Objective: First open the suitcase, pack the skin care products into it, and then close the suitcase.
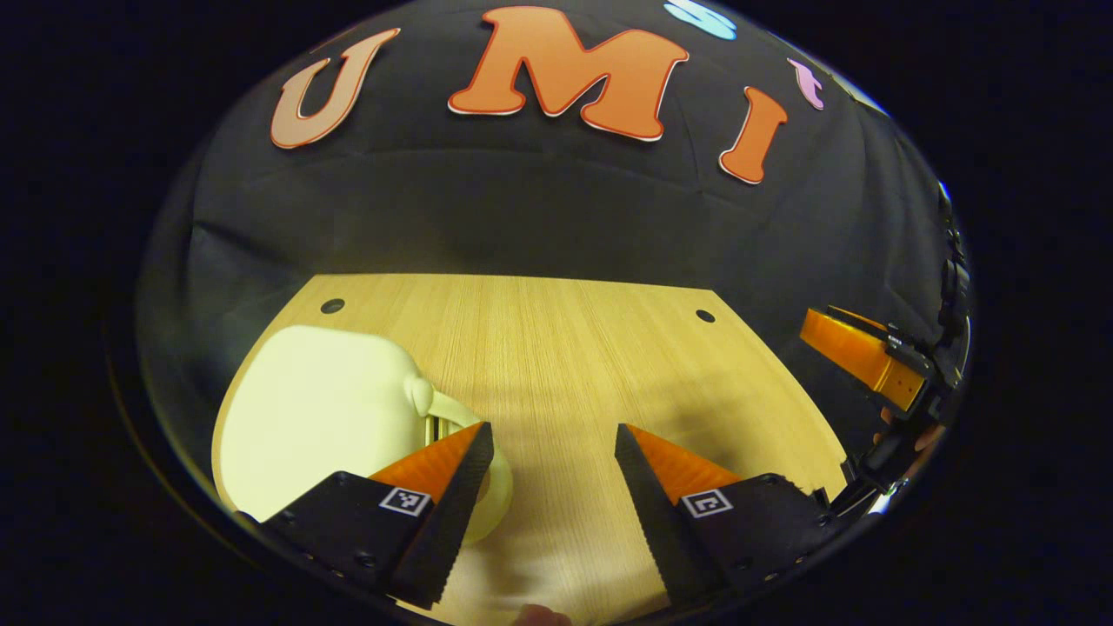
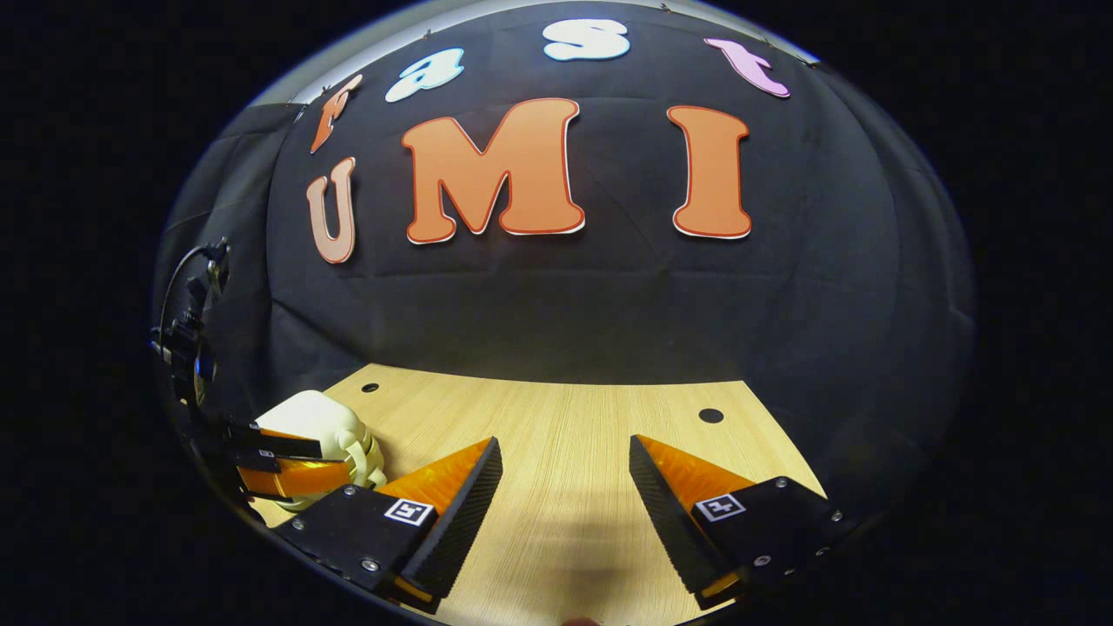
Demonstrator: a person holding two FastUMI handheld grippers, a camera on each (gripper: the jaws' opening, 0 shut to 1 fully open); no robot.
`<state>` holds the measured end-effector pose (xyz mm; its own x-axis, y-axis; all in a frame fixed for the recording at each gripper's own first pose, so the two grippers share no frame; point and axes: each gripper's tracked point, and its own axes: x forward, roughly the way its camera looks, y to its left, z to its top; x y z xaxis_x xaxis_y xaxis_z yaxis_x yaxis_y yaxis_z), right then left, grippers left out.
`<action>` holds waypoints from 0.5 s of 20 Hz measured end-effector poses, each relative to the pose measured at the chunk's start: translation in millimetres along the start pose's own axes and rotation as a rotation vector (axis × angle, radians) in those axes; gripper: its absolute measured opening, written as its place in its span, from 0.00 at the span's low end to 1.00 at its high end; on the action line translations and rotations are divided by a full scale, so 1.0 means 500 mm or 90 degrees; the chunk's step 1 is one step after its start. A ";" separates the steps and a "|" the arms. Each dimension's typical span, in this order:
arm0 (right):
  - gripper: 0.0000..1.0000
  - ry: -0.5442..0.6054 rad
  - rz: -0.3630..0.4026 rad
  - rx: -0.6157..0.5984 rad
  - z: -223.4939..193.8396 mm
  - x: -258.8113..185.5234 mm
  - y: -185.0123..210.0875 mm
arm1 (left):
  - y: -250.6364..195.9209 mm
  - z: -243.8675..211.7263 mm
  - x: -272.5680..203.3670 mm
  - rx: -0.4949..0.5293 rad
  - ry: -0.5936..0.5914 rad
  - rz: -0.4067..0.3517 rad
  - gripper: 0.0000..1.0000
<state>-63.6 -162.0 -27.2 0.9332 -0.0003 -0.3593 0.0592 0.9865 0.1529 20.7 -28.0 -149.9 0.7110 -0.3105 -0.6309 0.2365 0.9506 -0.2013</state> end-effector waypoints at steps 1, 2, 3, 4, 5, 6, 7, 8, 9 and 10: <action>0.94 -0.001 0.001 -0.003 0.000 -0.002 0.003 | -0.004 0.011 -0.001 0.003 -0.012 0.011 0.93; 0.94 -0.002 0.004 -0.005 0.002 -0.003 0.007 | -0.010 0.024 -0.004 0.008 -0.024 0.019 0.94; 0.94 -0.004 0.006 -0.005 0.004 -0.005 0.011 | -0.013 0.037 -0.008 0.011 -0.035 0.031 0.94; 0.94 -0.005 0.008 -0.006 0.005 -0.005 0.013 | -0.011 0.052 -0.010 0.014 -0.051 0.040 0.94; 0.94 -0.005 0.011 -0.007 0.006 -0.006 0.018 | -0.013 0.067 -0.014 0.014 -0.066 0.048 0.94; 0.94 -0.007 0.012 -0.007 0.007 -0.007 0.021 | -0.014 0.082 -0.019 0.012 -0.078 0.054 0.94; 0.94 -0.009 0.015 -0.008 0.010 -0.007 0.025 | -0.015 0.093 -0.025 0.006 -0.092 0.065 0.94; 0.94 -0.011 0.017 -0.007 0.012 -0.011 0.025 | -0.014 0.107 -0.032 -0.002 -0.109 0.081 0.94; 0.94 -0.011 0.026 -0.003 0.015 -0.014 0.031 | -0.013 0.122 -0.041 -0.020 -0.132 0.091 0.94; 0.94 -0.011 0.033 0.003 0.016 -0.013 0.037 | -0.024 0.141 -0.052 -0.039 -0.161 0.085 0.94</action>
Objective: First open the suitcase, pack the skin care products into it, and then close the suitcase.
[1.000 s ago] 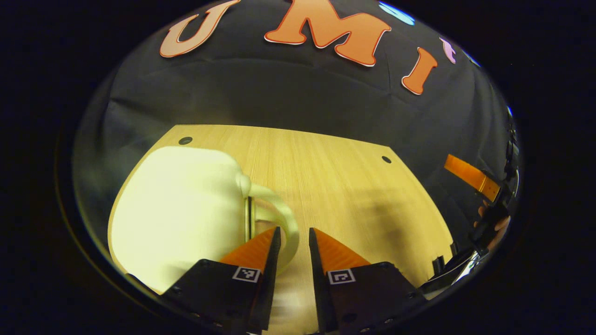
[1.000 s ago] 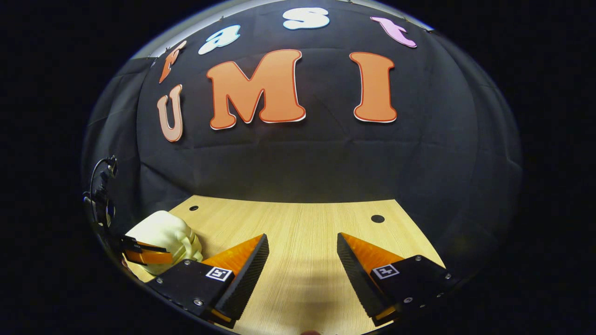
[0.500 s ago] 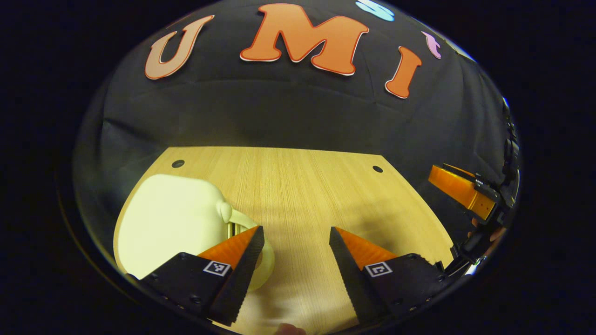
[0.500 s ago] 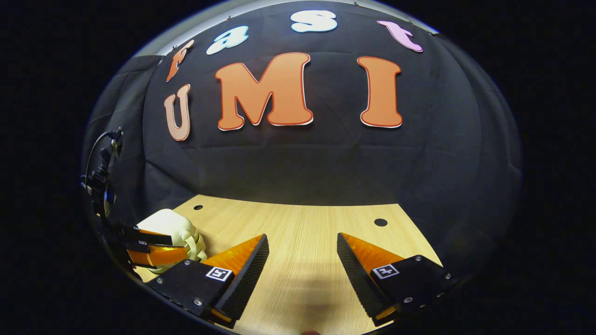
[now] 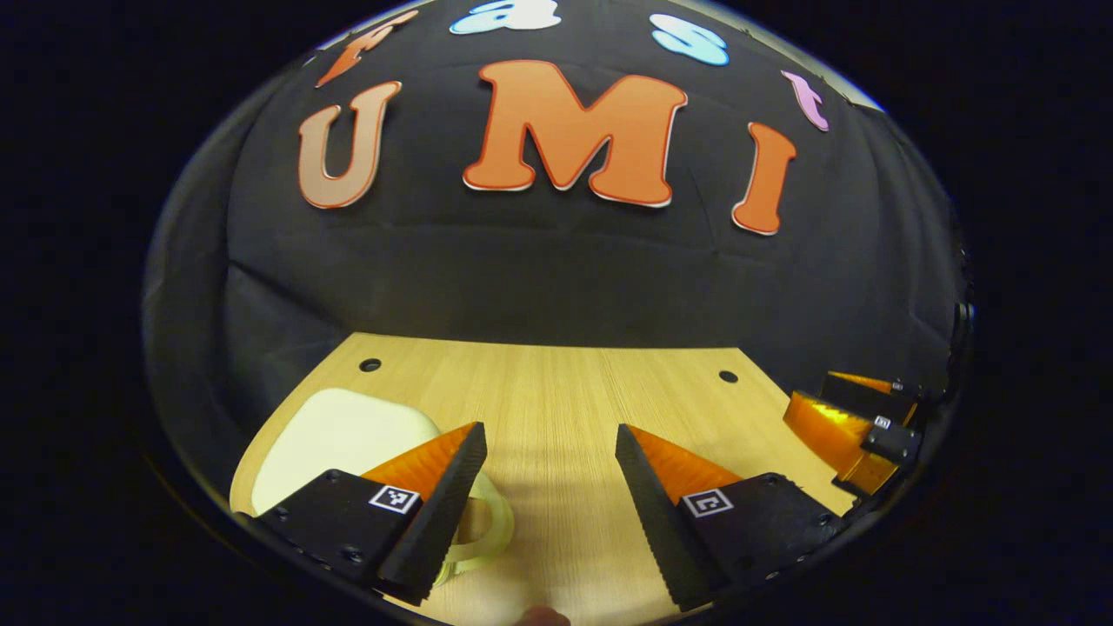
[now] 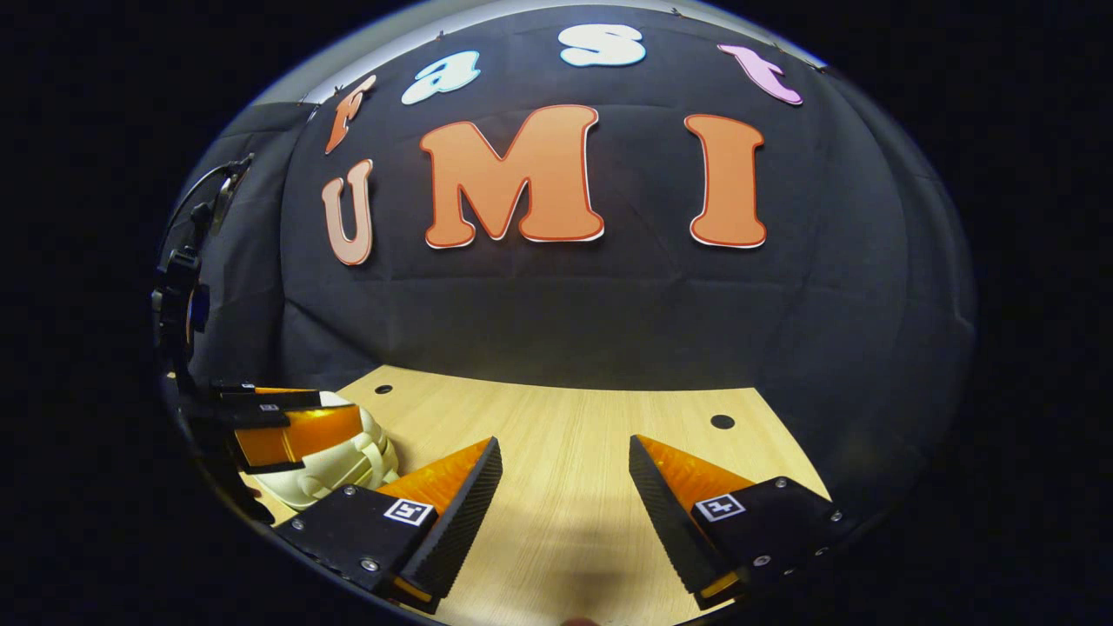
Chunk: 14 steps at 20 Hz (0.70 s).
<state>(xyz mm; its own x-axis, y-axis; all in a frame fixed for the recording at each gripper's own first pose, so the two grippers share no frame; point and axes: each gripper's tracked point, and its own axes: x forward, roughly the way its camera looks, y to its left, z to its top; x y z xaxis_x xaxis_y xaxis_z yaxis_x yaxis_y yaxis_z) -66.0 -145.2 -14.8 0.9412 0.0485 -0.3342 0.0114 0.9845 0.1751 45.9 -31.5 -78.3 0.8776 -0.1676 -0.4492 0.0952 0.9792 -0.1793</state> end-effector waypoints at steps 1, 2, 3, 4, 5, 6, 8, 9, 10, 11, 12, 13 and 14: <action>0.94 -0.003 0.004 0.004 0.003 0.000 0.004 | -0.002 0.014 -0.003 -0.012 -0.016 0.003 0.94; 0.94 -0.008 0.004 0.005 0.007 0.003 0.004 | -0.003 0.027 -0.008 -0.012 -0.028 0.009 0.94; 0.94 -0.015 0.006 0.002 0.014 0.000 0.005 | -0.006 0.034 -0.016 -0.005 -0.042 0.015 0.94; 0.94 -0.023 0.007 -0.001 0.022 -0.004 0.004 | -0.006 0.047 -0.022 0.001 -0.057 0.017 0.94; 0.94 -0.030 0.008 -0.005 0.031 -0.006 0.004 | -0.009 0.064 -0.029 0.009 -0.077 0.015 0.94; 0.94 -0.039 0.007 -0.008 0.038 -0.006 0.005 | -0.016 0.080 -0.037 0.012 -0.096 0.011 0.94; 0.94 -0.058 0.006 -0.012 0.057 -0.011 0.004 | -0.038 0.101 -0.050 0.017 -0.119 -0.009 0.94; 0.94 -0.064 0.007 -0.014 0.065 -0.012 0.005 | -0.052 0.104 -0.057 0.018 -0.122 -0.020 0.93; 0.94 -0.070 0.009 -0.016 0.071 -0.013 0.007 | -0.061 0.112 -0.060 0.023 -0.130 -0.021 0.94; 0.94 -0.075 0.010 -0.019 0.080 -0.016 0.007 | -0.066 0.116 -0.063 0.028 -0.135 -0.026 0.94; 0.94 -0.081 0.011 -0.021 0.087 -0.017 0.007 | -0.071 0.124 -0.070 0.030 -0.144 -0.028 0.94; 0.94 -0.087 0.011 -0.023 0.095 -0.019 0.008 | -0.074 0.130 -0.076 0.032 -0.151 -0.031 0.94; 0.94 -0.093 0.014 -0.025 0.100 -0.023 0.007 | -0.075 0.134 -0.083 0.032 -0.157 -0.030 0.94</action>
<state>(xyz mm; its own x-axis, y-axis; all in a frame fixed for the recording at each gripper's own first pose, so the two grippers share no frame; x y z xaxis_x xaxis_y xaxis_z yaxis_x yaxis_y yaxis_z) -60.1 -150.5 36.0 0.9803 0.0472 -0.1919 -0.0195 0.9894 0.1438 37.5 -53.4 5.9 0.9590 -0.1868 -0.2131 0.1572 0.9763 -0.1486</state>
